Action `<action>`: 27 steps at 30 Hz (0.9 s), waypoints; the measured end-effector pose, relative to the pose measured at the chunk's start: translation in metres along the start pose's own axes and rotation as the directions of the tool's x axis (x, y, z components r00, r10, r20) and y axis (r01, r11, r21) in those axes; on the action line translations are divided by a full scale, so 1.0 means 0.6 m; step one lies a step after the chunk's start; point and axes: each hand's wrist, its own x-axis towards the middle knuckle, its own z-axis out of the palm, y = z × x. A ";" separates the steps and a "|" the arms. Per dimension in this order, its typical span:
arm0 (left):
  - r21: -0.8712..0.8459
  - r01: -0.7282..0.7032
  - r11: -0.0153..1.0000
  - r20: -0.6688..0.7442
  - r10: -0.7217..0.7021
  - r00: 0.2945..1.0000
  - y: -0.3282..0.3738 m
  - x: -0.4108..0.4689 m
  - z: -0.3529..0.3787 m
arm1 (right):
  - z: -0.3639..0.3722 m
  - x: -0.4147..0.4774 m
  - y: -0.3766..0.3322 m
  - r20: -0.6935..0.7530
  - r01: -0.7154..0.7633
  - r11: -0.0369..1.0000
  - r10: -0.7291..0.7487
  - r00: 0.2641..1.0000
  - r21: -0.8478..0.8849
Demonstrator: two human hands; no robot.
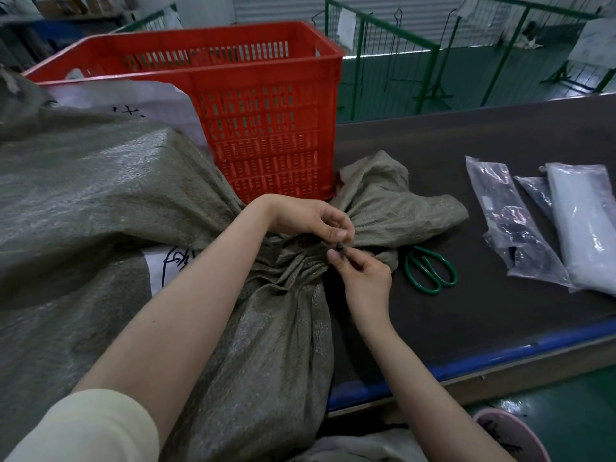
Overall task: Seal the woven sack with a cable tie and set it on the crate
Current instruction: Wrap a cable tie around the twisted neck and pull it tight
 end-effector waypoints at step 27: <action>0.525 0.058 0.849 -0.125 0.010 0.992 -0.003 -0.035 0.001 | 0.001 -0.020 -0.010 0.286 -0.215 0.968 0.170 0.943 0.131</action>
